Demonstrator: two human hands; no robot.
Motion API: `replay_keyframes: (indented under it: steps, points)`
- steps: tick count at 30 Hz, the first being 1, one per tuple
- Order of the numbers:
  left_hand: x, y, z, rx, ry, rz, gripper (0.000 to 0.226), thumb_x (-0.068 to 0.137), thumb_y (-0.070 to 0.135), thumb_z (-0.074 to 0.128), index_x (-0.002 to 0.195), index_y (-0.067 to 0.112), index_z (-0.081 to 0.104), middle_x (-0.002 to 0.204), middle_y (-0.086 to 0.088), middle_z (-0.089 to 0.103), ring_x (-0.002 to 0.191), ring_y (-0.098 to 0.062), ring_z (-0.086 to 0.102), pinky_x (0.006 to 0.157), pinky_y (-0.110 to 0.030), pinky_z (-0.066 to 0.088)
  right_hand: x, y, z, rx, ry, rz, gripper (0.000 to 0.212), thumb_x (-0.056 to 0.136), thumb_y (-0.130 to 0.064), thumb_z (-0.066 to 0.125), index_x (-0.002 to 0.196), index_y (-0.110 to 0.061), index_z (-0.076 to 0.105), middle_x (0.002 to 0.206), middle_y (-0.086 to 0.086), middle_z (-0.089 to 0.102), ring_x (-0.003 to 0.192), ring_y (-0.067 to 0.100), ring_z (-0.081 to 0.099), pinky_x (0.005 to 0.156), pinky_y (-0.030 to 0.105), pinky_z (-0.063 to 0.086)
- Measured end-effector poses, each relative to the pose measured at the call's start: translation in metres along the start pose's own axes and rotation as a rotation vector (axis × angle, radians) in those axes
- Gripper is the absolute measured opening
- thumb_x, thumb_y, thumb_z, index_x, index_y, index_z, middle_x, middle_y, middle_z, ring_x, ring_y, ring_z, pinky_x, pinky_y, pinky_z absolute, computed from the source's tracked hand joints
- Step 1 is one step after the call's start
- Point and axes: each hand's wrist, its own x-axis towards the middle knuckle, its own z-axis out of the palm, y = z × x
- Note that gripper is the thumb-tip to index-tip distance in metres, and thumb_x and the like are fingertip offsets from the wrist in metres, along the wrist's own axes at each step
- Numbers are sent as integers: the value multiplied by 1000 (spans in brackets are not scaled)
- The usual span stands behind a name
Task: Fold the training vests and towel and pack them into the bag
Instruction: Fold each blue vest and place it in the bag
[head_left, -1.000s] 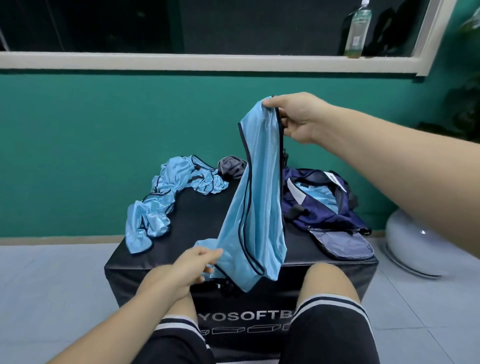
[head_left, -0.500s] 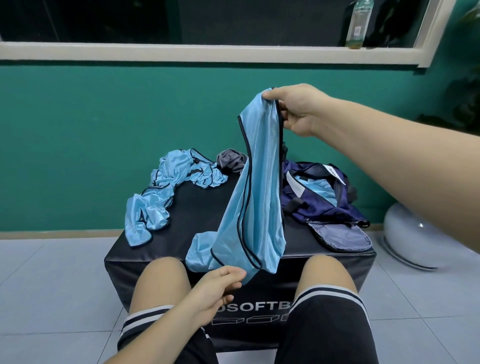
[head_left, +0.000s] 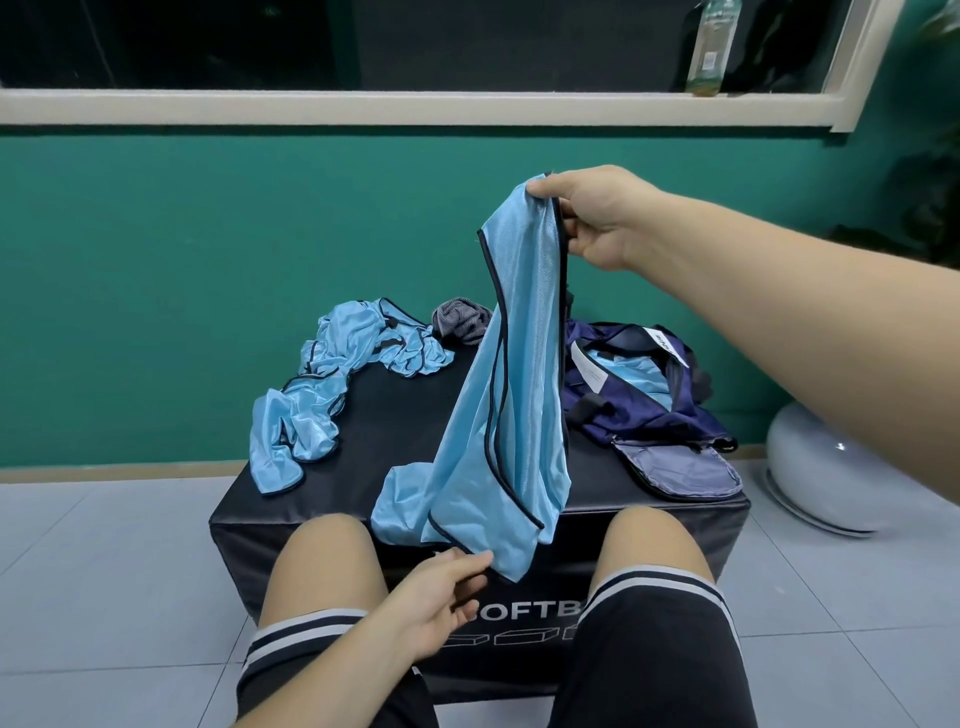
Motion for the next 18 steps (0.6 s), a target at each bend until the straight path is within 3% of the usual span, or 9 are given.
replay_keyframes:
  steps: [2,5,10,12,14,16,18]
  points:
    - [-2,-1,-2,15,12,15,25,88,27,87,108,21,73,122,0,79,108,-14,69,72,-26,51,-1,-1,-2,-1,4,-3,22,92,-19,81,111,-12,75,99,6,80,85,20,75,95,40,63]
    - [-9,4,-9,-1,-21,-8,33,92,26,82,120,10,72,103,-5,78,91,-17,73,66,-27,47,0,-1,-5,4,12,-5,17,93,-19,81,108,-14,75,98,5,80,83,19,74,92,37,64]
    - [-29,53,-27,-218,-26,170,36,103,38,66,132,16,70,129,-8,76,107,-22,62,86,-36,46,1,0,-8,14,15,0,15,93,-19,80,106,-15,74,95,3,79,79,19,74,87,34,65]
    - [-37,69,-36,-222,20,288,43,100,38,71,134,13,68,126,-9,76,104,-21,63,92,-37,49,1,-1,-8,15,14,-4,15,94,-19,80,107,-14,74,93,3,79,77,18,74,85,34,65]
    - [-41,73,-43,-206,121,373,42,97,26,77,134,14,64,113,-11,77,84,-15,69,85,-36,53,1,-2,-7,14,14,-6,17,94,-19,80,108,-14,75,92,2,78,76,17,73,82,32,64]
    - [-41,75,-51,-202,219,439,40,94,15,80,130,21,64,98,-10,71,62,-12,59,74,-35,50,2,-2,-7,10,12,-7,20,93,-19,81,111,-13,74,93,2,78,76,17,73,81,32,64]
    - [-42,83,-60,-186,206,486,33,94,11,79,123,24,71,93,-11,62,63,-14,48,70,-33,46,3,-2,-7,6,12,-9,23,91,-20,82,112,-13,74,95,3,78,78,18,73,84,34,64]
